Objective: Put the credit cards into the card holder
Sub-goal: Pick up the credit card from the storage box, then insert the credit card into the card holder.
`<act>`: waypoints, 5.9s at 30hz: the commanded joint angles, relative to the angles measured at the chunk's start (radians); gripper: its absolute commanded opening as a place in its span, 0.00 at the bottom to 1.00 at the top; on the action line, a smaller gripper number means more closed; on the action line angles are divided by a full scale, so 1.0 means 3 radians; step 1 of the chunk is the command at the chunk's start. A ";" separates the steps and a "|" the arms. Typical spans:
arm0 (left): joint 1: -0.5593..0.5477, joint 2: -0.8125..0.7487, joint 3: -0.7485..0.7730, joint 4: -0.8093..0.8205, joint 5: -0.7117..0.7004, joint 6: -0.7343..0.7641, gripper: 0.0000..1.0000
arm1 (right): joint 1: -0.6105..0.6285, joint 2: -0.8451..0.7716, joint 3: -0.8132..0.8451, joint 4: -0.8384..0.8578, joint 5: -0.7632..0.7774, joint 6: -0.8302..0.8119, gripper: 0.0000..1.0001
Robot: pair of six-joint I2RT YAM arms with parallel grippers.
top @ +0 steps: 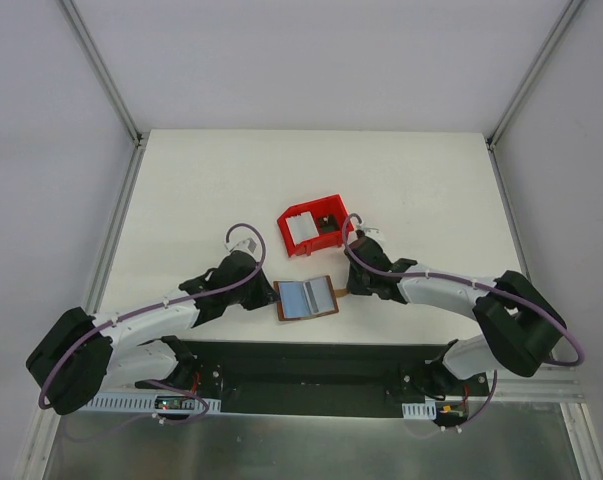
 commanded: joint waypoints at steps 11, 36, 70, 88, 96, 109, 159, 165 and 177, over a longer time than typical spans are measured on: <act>0.0023 0.0108 0.0173 -0.0089 -0.0140 0.0032 0.00 | -0.0159 -0.0417 0.0185 -0.0876 -0.0257 -0.0541 0.22; 0.0023 0.0159 0.0408 -0.0120 -0.0217 0.0293 0.00 | -0.0476 -0.0388 0.1523 -0.0972 -0.0851 -0.1006 0.72; 0.0049 -0.0004 0.0219 -0.0120 -0.0166 0.0288 0.00 | -0.0804 0.2134 0.3365 -0.1055 -0.1817 -0.1109 0.68; 0.0059 0.0006 0.0198 -0.0120 -0.0166 0.0257 0.00 | -0.0809 0.2098 0.3222 -0.0748 -0.2293 -0.1032 0.55; 0.0054 0.0006 0.0188 -0.0120 -0.0166 0.0247 0.00 | -0.0819 0.2032 0.3166 -0.0748 -0.2328 -0.1027 0.47; 0.0054 0.0001 0.0178 -0.0120 -0.0166 0.0232 0.00 | -0.0860 0.1914 0.3074 -0.0738 -0.2344 -0.1011 0.35; 0.0054 0.0047 0.0096 -0.0110 -0.0094 0.0186 0.00 | -0.0993 0.0724 0.2533 -0.0616 -0.1827 -0.0935 0.00; 0.0054 0.0108 0.0009 -0.0079 -0.0130 0.0130 0.00 | -0.0860 -0.0074 0.1455 -0.0109 -0.1985 -0.0491 0.00; 0.0054 0.0261 0.0009 -0.0028 -0.0120 0.0068 0.00 | -0.0206 -0.0203 0.0200 0.0960 -0.1950 0.0303 0.00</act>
